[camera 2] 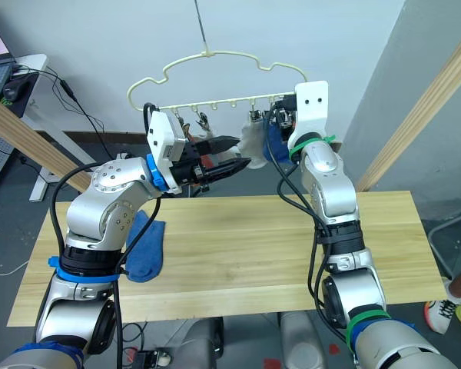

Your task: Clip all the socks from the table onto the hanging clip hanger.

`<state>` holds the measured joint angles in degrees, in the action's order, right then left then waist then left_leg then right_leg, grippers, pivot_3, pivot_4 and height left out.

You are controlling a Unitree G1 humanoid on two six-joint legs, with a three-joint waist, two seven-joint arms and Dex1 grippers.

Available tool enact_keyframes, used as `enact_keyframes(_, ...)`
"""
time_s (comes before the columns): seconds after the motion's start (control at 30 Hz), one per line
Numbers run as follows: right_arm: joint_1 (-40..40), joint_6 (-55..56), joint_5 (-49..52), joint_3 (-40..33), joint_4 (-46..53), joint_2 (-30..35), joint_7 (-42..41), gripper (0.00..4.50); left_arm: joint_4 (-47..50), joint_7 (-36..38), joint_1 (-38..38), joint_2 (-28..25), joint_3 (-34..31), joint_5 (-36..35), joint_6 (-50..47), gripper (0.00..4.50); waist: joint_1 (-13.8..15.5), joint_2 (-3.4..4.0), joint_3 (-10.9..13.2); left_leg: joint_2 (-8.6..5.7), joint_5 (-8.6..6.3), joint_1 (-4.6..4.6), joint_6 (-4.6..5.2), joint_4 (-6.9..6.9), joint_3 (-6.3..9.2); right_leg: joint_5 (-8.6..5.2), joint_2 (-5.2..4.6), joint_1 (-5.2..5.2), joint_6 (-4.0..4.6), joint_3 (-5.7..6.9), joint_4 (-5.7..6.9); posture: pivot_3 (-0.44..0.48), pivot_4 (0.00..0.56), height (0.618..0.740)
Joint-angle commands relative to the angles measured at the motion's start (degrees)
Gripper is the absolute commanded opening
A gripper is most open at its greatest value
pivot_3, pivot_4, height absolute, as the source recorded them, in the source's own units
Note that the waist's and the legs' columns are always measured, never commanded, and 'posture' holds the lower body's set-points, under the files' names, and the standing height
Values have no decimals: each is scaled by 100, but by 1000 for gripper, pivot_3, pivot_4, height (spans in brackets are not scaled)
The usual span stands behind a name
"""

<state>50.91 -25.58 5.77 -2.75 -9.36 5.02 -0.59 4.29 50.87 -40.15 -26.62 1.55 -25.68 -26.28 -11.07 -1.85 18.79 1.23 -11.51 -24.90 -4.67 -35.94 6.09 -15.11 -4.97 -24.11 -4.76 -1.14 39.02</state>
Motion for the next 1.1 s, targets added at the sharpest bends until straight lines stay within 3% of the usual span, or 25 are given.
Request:
enact_keyframes(0.03, 5, -1, 18, -101, 370, -34, 97, 2621, 243, 39, -58, -19, -24, -59, 48, 2619, 0, 0, 0, 0, 0, 0, 0, 0, 0, 0, 0, 0, 0, 0, 0, -262, 295, 740)
enact_keyframes(0.73, 10, -423, 368, -401, 570, -324, 230, 2621, 162, 27, -103, 1, -8, -36, 95, 2619, -3, 0, 0, 3, 0, 0, 0, 0, 0, 0, 3, 0, 0, 0, 1, -265, 294, 740)
enact_keyframes(0.97, 61, -358, 448, -366, 561, -323, 79, 350, 145, 15, -92, -14, -30, -30, 114, 2619, -3, 0, 0, 3, 0, 0, 0, 0, 0, 0, 3, 0, 0, 0, 1, -264, 294, 740)
enact_keyframes(1.0, 65, -335, 440, -345, 552, -303, 48, 158, 143, 17, -86, -18, -32, -29, 117, 2619, -3, 0, 0, 3, 0, 0, 0, 0, 0, 0, 3, 0, 0, 0, 1, -264, 294, 740)
enact_keyframes(1.1, 60, -261, 404, -286, 533, -241, -48, 134, 149, 14, -36, -29, -23, -10, 127, 2619, -3, 0, 0, 3, 0, 0, 0, 0, 0, 0, 3, 0, 0, 0, 1, -264, 291, 740)
